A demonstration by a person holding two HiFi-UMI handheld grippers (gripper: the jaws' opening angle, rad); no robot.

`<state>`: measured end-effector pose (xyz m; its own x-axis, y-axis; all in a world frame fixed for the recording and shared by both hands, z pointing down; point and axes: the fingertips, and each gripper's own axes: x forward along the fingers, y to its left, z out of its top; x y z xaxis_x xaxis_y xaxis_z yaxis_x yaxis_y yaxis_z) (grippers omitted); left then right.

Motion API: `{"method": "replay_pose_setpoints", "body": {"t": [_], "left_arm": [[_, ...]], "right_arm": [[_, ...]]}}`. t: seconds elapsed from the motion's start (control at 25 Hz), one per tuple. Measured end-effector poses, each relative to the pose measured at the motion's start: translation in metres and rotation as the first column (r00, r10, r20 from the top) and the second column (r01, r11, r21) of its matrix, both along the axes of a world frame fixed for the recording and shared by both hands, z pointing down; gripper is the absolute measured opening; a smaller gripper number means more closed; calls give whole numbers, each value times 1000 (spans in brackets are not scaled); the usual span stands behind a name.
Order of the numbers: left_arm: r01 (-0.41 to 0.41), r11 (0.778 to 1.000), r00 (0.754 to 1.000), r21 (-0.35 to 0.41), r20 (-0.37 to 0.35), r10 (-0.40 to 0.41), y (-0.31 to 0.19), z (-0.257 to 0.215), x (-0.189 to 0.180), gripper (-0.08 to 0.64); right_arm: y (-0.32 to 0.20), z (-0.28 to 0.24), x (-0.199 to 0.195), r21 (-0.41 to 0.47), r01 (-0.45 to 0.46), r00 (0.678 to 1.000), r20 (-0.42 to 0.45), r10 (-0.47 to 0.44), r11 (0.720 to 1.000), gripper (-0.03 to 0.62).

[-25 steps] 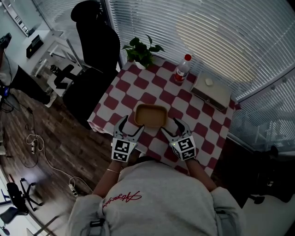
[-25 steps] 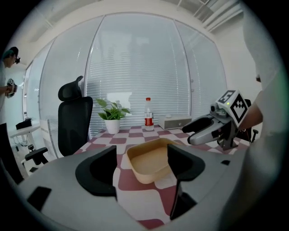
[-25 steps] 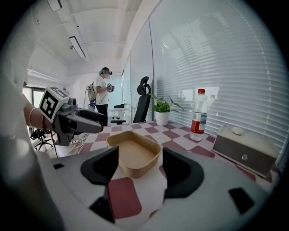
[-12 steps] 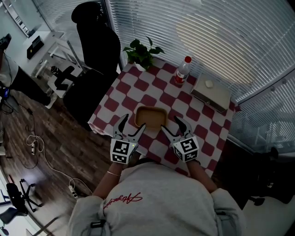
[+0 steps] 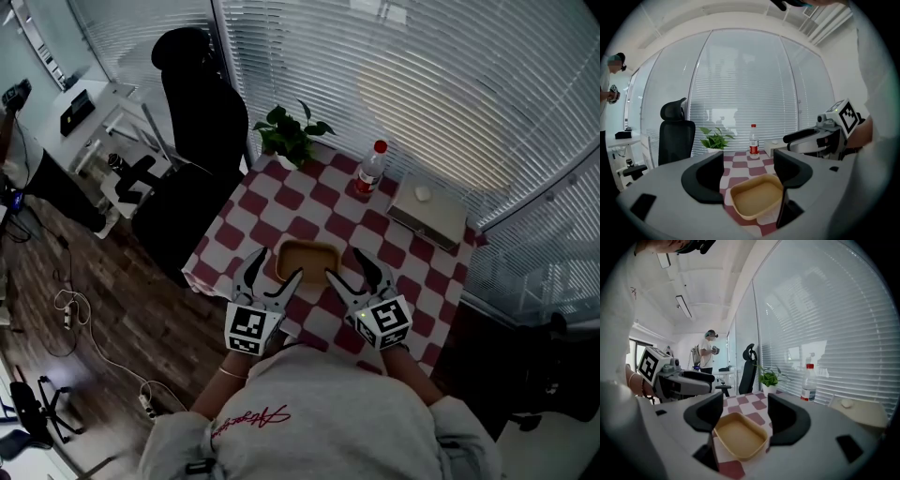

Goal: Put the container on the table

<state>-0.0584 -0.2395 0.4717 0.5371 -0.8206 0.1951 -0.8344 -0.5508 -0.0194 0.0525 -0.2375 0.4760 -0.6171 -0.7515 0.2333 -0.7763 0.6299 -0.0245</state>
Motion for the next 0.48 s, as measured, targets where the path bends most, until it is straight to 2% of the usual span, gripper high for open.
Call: {"method": "replay_pose_setpoints", "body": {"t": [0.16,0.48], "left_arm": [[-22,999,1000,24,-3,22,2,-13,5,339],[-7,998,999,61,-39,9,1,-40,5,339]], "right_arm": [[2,-16,-4,23,10,1000,18,-11,1000,301],[3,-36,-4,46,3,999,40,-5,999,293]]}}
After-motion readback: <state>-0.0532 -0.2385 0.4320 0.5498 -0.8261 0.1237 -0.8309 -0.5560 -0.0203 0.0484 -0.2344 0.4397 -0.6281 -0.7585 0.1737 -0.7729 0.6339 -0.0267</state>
